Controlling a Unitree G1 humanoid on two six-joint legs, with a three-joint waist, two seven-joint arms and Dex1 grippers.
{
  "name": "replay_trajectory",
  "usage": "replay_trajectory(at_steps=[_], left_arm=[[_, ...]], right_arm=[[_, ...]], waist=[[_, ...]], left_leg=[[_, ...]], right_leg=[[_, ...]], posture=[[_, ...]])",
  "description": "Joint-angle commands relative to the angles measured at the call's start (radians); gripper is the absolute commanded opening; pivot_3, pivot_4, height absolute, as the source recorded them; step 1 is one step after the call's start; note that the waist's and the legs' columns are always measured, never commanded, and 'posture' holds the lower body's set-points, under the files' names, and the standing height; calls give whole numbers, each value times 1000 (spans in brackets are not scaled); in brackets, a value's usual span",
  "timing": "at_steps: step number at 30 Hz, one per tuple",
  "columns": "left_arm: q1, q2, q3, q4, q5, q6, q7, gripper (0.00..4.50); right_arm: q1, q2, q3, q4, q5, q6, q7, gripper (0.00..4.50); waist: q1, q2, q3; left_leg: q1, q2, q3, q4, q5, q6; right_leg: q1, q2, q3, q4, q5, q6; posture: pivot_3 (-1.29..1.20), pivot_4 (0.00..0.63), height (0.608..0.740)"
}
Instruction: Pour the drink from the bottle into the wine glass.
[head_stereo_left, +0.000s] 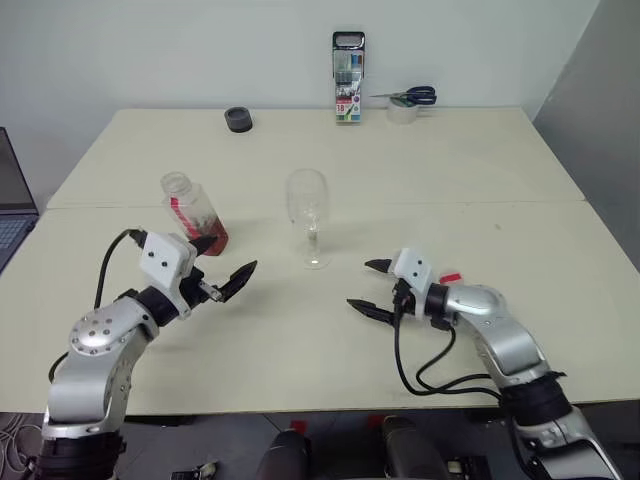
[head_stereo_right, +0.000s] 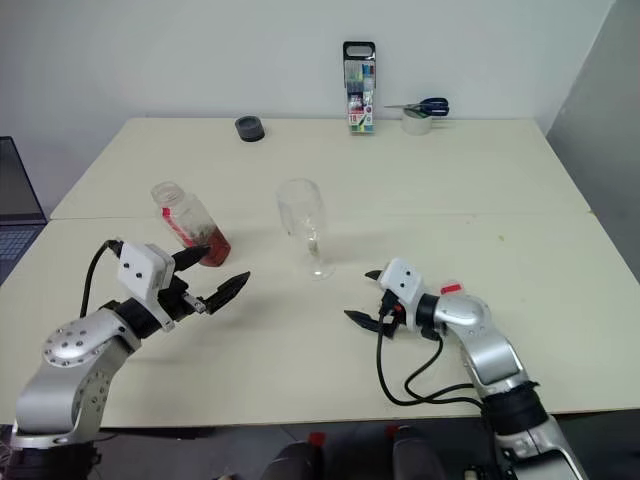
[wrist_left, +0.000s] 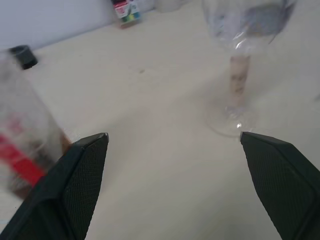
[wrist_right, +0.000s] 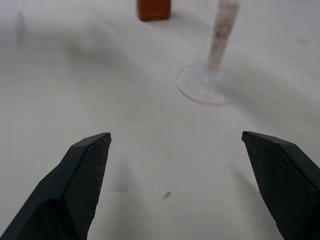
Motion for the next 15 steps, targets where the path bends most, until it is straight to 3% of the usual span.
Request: replay_trajectory(at_steps=[1,5,15], left_arm=[[19,-35,42,6,21,-44,71,4500],[43,-58,54,52,41,-80,106,4500],[-68,-47,71,216,71,-153,165,4500]], right_arm=[[8,-35,-37,-133,94,53,37,4471],[-12,-38,-73,-189,158,103,3,4471],[-45,-38,-105,-273,288,233,-66,4471]], waist=[[8,0,0],[21,-1,0],[38,-1,-1]], left_leg=[[0,0,0,0,0,0],[0,0,-1,0,0,0],[0,-1,-1,0,0,0]], right_leg=[[0,0,0,0,0,0],[0,0,-1,0,0,0],[0,-1,-2,0,0,0]], posture=[[0,150,740],[0,150,740],[0,150,740]])
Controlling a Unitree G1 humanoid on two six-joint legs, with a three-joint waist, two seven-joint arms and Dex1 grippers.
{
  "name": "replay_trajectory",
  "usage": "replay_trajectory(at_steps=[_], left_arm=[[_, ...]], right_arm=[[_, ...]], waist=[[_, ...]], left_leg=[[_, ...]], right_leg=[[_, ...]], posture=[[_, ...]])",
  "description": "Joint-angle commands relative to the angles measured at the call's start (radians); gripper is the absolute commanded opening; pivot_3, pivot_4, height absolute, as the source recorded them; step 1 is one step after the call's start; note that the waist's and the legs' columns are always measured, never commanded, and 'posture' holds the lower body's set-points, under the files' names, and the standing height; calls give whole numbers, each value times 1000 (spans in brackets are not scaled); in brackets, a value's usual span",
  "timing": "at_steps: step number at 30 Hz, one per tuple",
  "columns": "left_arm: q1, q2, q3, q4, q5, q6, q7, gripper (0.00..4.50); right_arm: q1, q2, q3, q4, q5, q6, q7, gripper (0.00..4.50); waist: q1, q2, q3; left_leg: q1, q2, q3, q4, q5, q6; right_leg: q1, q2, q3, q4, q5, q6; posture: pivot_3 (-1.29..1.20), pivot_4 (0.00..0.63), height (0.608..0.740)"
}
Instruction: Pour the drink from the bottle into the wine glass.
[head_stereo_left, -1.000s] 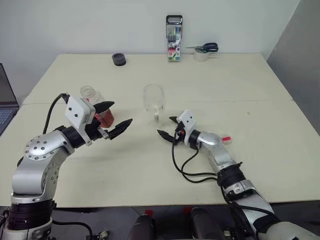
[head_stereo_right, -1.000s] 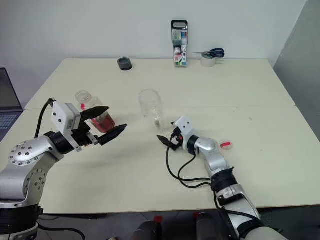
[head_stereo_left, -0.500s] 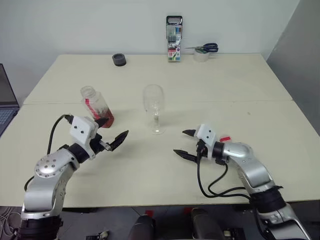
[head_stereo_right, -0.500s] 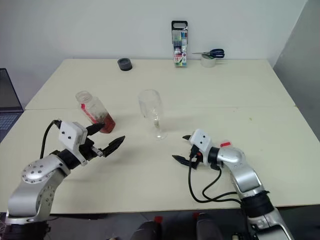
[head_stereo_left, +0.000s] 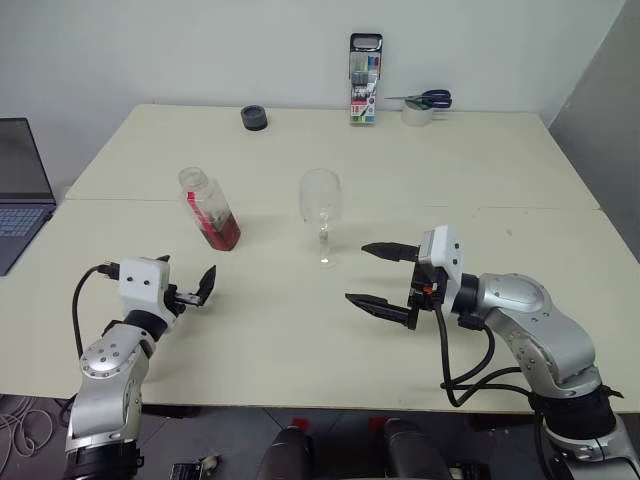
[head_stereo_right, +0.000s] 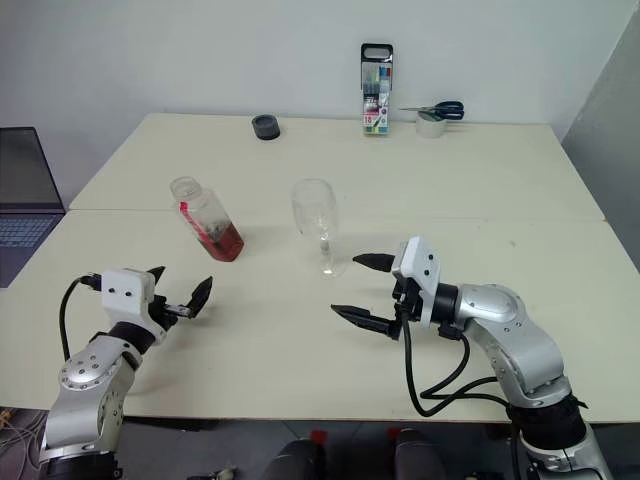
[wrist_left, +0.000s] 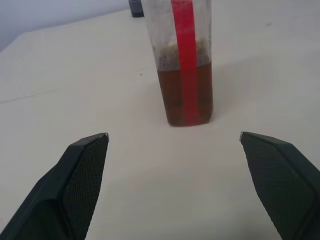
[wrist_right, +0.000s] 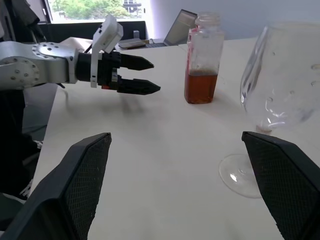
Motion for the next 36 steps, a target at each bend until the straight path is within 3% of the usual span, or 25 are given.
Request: replay_trajectory(at_steps=[1,11,36], left_arm=[[-46,21,10,20,3,-19,-2,4500],[-191,60,-19,148,0,-18,-68,4500],[-520,104,-113,521,38,-84,-226,4500]], right_arm=[[-17,-8,-9,-50,16,17,-33,4471],[-30,-2,16,-68,13,54,-102,4471],[-65,-10,30,-60,15,58,-119,4471]], waist=[[1,0,0],[0,0,0],[-2,0,0]], left_leg=[[0,0,0,0,0,0],[0,0,0,0,0,0],[0,-1,-1,1,1,-1]], right_leg=[[0,0,0,0,0,0],[0,0,0,0,0,0],[0,0,-1,0,0,0]], posture=[[0,150,740],[0,150,740],[0,150,740]])
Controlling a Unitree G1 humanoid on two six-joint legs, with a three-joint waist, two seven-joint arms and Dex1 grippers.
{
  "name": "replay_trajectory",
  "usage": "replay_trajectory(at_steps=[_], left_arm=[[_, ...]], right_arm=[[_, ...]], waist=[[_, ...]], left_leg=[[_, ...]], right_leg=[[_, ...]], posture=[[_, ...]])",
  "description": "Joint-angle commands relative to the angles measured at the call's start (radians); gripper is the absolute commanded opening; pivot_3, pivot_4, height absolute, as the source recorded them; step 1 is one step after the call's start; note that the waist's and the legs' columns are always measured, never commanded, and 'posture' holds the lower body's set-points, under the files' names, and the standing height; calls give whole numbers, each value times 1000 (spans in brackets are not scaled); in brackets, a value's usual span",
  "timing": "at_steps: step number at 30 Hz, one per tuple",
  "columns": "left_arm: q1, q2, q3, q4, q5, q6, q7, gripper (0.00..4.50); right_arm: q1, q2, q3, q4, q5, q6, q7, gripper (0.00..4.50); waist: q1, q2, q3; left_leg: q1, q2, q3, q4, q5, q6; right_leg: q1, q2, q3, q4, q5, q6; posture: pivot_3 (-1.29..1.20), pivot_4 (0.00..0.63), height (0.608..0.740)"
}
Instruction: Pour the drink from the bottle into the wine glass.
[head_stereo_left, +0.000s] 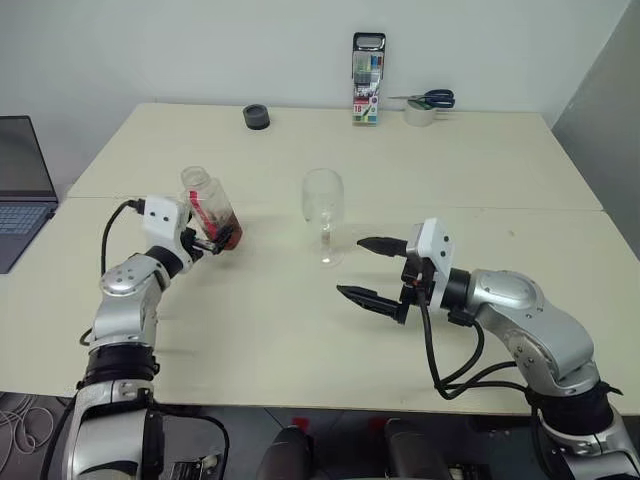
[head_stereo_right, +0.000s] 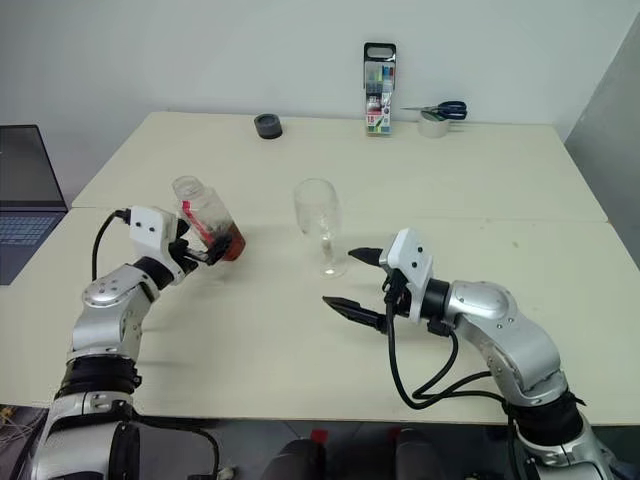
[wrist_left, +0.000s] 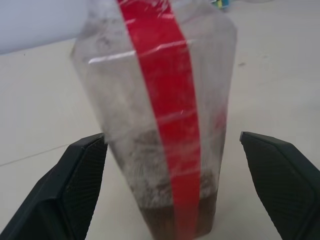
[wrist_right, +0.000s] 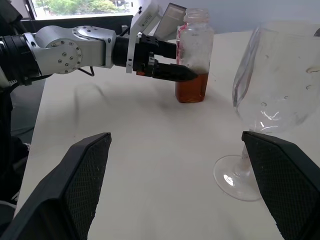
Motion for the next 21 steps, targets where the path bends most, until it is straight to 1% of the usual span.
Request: replay_trajectory(at_steps=[1,2,5,8,11,12,14,18,21], left_arm=[[-45,23,-7,23,13,-27,-14,4500],[-54,22,-9,32,15,-30,-17,4500],[-65,15,-7,42,12,-27,-19,3925],[-58,5,2,33,2,-9,-8,3061],[-31,-6,11,-8,-10,17,13,2064],[-23,-10,12,-30,-13,27,18,1817],[-10,-17,10,-79,-21,48,27,1688],[-2,-33,9,-175,-35,81,47,1687],[-18,-40,-16,-245,-16,71,55,1687]], right_arm=[[-16,-6,-13,-33,14,-5,-2,4471],[-17,-5,-13,-33,14,-4,-4,4471],[-17,-2,-12,-35,14,-3,-10,4500],[-14,0,-12,-40,12,-5,-19,4500],[-7,1,-16,-47,8,-12,-32,4500],[-6,3,-20,-50,8,-14,-37,4500],[-5,7,-33,-56,12,-17,-49,4500],[-7,18,-60,-64,25,-16,-76,4500],[-16,34,-95,-74,46,-6,-106,4500]], waist=[[0,0,0],[-1,0,0],[-1,0,0],[-1,0,0],[-1,0,0],[-1,0,0],[-1,0,0],[0,0,0],[1,0,0]], left_leg=[[0,0,0,0,0,0],[0,0,0,0,0,0],[0,0,0,0,0,0],[0,0,0,0,0,0],[0,0,0,0,0,0],[0,0,0,0,0,0],[0,0,0,0,1,-1],[-1,0,-1,0,1,-3],[-1,0,-1,1,2,-3]], right_leg=[[0,0,0,0,0,0],[0,0,0,0,0,0],[0,0,0,0,0,0],[0,0,0,0,0,0],[0,0,0,0,0,0],[0,0,0,0,0,0],[0,0,0,0,0,0],[0,0,0,0,0,0],[0,0,0,0,0,0]], posture=[[0,150,740],[0,150,740],[0,150,740],[0,150,740],[0,150,740],[0,150,740],[0,150,740],[0,150,740],[0,150,740]])
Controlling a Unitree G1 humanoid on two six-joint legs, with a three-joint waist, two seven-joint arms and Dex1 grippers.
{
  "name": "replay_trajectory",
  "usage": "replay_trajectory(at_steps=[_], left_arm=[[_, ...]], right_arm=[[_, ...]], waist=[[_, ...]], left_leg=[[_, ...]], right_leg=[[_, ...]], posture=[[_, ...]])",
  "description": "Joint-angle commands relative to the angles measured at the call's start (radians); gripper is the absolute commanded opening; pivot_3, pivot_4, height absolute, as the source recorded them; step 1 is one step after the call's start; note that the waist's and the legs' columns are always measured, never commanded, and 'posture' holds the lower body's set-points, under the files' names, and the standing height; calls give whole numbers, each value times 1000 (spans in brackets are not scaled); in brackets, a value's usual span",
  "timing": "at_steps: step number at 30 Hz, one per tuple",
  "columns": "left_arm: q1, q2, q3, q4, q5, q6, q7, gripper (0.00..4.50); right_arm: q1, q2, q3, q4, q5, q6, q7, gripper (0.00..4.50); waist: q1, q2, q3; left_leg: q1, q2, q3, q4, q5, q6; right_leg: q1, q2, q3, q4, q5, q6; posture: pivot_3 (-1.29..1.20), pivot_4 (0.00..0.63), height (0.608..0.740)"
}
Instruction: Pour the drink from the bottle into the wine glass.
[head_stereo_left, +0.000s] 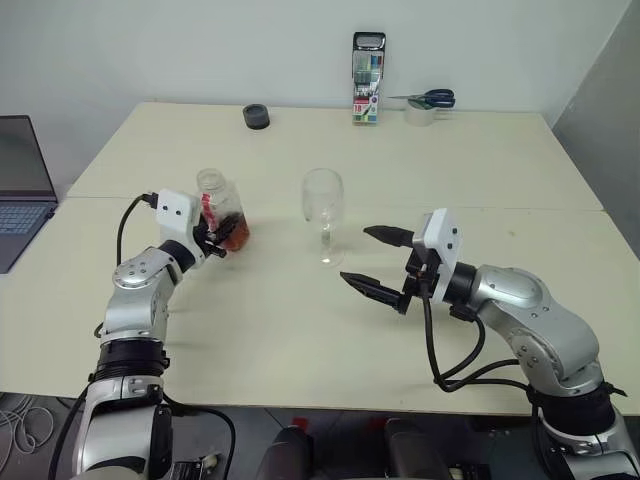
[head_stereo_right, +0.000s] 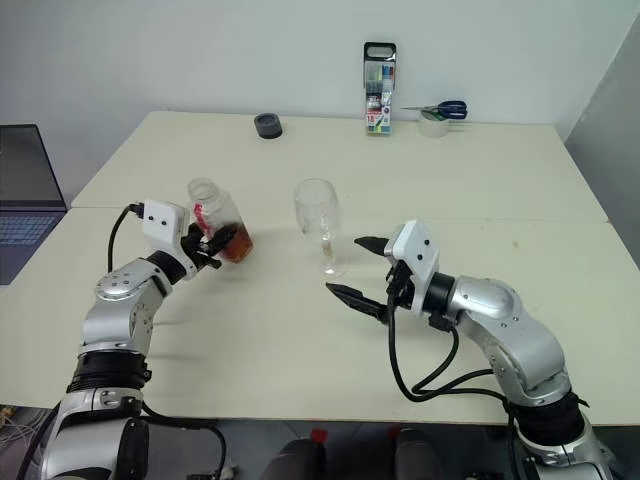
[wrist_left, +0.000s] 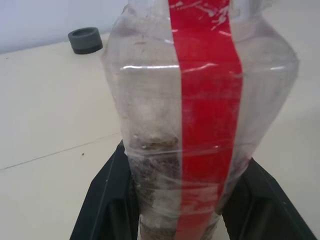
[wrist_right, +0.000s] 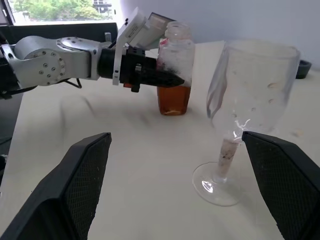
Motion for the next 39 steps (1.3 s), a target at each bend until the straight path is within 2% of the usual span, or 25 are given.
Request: replay_trajectory(at_steps=[1,5,11,29,39], left_arm=[[-39,5,-19,-134,13,-30,14,1687],[-100,25,-80,-154,103,-114,30,1687],[-194,47,-152,-91,233,-250,68,1687],[-366,113,-321,236,568,-727,248,1687],[-456,136,-363,403,682,-837,376,1687]], right_arm=[[-22,19,-66,-50,43,-1,-39,4500],[-22,19,-98,-59,66,19,-68,4500],[-38,35,-102,-55,70,23,-110,4500],[-79,50,-88,5,41,24,-151,4500],[-81,53,-81,14,26,27,-160,4500]], waist=[[0,0,0],[1,0,0],[-2,0,0],[-1,0,0],[-6,0,0]], left_leg=[[0,0,0,0,0,0],[0,0,0,0,0,0],[0,0,1,-1,0,0],[-1,-1,2,-1,0,0],[-1,-2,3,-1,-1,2]], right_leg=[[0,0,0,0,0,0],[0,0,0,0,0,0],[0,0,0,0,0,0],[0,0,0,0,0,0],[-1,0,0,1,0,0]], posture=[[0,150,740],[0,150,740],[0,150,740],[0,150,740],[0,150,740]])
